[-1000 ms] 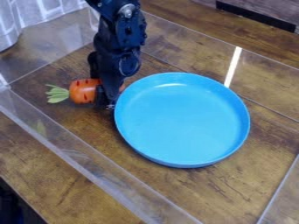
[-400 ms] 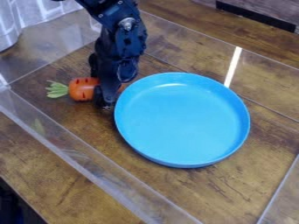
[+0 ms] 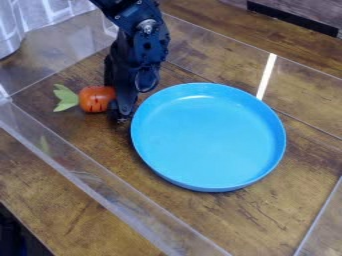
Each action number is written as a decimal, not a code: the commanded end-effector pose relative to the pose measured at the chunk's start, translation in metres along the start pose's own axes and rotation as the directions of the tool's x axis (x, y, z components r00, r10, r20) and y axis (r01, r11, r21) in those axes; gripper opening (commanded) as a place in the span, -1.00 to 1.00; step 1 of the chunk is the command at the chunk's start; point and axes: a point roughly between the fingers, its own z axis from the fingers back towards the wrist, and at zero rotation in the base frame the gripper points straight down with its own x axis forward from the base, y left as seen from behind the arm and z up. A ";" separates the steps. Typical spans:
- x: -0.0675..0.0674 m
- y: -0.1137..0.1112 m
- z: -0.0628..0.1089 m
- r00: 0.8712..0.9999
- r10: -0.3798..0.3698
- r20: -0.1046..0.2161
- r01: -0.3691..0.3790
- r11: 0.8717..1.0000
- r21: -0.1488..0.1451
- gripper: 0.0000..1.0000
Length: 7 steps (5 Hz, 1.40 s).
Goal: Remove the carrot from inside the blue tray and put it on the table
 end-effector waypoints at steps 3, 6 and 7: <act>-0.002 -0.002 -0.011 1.000 -0.001 0.002 0.001 1.000 -0.018 1.00; -0.008 -0.005 -0.022 1.000 -0.007 -0.011 0.006 0.999 -0.040 1.00; -0.009 -0.006 -0.026 1.000 -0.011 -0.017 0.011 0.999 -0.050 1.00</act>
